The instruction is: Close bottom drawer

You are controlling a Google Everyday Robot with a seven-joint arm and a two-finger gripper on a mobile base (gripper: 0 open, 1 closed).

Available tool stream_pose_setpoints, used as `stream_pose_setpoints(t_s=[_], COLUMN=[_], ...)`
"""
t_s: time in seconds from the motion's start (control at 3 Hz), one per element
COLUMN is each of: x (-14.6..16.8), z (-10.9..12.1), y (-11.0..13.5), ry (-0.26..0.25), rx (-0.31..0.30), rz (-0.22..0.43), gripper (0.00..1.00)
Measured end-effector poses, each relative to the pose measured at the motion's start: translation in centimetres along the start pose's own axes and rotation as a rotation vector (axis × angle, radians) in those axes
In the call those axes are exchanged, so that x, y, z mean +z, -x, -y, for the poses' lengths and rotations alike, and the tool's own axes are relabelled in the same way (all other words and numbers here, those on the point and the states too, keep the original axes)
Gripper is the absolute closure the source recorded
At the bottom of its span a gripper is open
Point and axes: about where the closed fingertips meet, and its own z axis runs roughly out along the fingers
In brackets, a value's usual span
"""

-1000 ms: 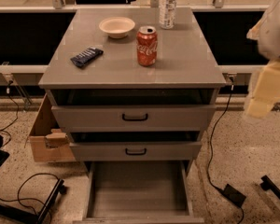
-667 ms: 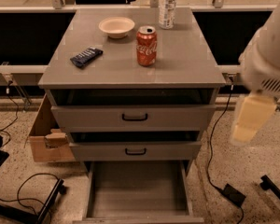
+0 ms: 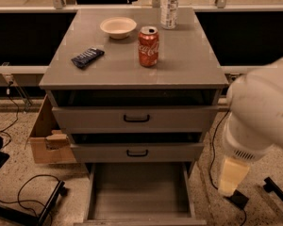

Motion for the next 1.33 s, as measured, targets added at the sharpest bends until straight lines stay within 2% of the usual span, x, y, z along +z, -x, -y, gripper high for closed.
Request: stream_pose_setpoints(t_s=[0.67, 1.0, 1.33], x=[12.9, 13.5, 13.4], z=[-5.5, -5.7, -5.8], y=[-1.1, -1.5, -1.1], ry=[0.063, 0.061, 0.05], rx=[0.019, 0.063, 0.057], rz=[-0.106, -0.12, -0.11], gripper=[0.0, 0.0, 0.0])
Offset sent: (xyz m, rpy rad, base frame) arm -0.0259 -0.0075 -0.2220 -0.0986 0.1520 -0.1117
